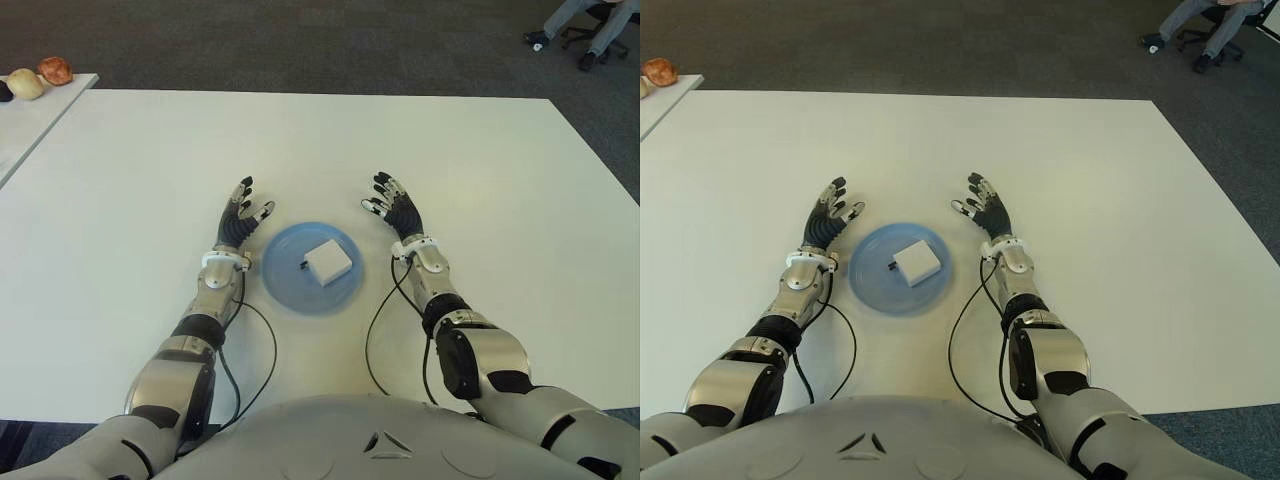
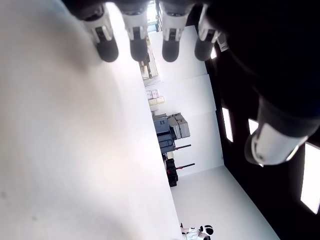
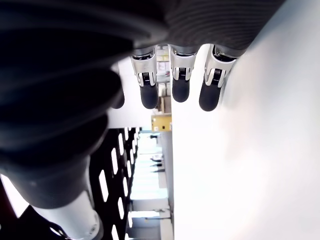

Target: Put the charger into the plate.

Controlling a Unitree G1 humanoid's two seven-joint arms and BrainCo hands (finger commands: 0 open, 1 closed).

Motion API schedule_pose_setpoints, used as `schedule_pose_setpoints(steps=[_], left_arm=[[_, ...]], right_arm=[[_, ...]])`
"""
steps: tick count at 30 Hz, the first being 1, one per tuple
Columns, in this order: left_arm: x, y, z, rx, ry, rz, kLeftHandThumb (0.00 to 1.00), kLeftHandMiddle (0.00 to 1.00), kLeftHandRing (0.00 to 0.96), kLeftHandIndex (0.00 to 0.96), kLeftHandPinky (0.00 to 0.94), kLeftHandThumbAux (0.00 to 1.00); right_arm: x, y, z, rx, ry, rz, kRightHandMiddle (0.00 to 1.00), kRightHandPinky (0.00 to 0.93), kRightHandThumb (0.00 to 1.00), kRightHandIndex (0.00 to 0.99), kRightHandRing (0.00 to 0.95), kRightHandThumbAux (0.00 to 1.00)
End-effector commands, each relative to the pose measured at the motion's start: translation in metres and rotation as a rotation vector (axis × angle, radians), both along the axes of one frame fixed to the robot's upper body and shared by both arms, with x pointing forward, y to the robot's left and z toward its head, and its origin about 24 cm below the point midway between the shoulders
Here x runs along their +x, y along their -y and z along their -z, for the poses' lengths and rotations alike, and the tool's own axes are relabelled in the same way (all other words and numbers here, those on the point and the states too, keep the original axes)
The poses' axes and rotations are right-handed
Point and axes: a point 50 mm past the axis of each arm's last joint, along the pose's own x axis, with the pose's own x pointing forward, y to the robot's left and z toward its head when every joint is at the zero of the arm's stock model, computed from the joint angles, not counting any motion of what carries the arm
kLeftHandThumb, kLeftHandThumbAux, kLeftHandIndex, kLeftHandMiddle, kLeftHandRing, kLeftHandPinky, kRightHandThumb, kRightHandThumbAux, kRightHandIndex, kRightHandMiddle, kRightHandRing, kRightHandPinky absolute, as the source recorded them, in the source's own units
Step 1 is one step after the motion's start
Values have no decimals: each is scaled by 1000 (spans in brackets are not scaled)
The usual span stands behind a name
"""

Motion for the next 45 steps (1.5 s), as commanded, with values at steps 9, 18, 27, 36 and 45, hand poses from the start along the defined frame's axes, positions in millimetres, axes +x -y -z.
schedule_pose_setpoints(steps=[9,18,27,36,45], left_arm=[[-32,-3,36,-49,-189,-46,0,12,7,0,16,615],[-32,-2,35,-52,-185,-51,0,17,13,0,20,598],[-31,-2,35,-49,-186,-43,0,21,20,0,29,600],[-30,-2,36,-57,-194,-42,0,13,13,0,15,614],[-30,-1,36,-63,-201,-42,0,10,9,0,15,612]], right_arm=[[-23,1,36,-10,-224,19,95,40,0,72,49,729],[-24,2,37,-2,-232,30,95,49,0,64,51,721],[-25,1,38,29,-244,42,100,51,0,68,56,701],[-27,2,40,38,-248,49,103,56,0,70,59,697],[-28,3,40,40,-244,51,110,57,0,78,65,703]])
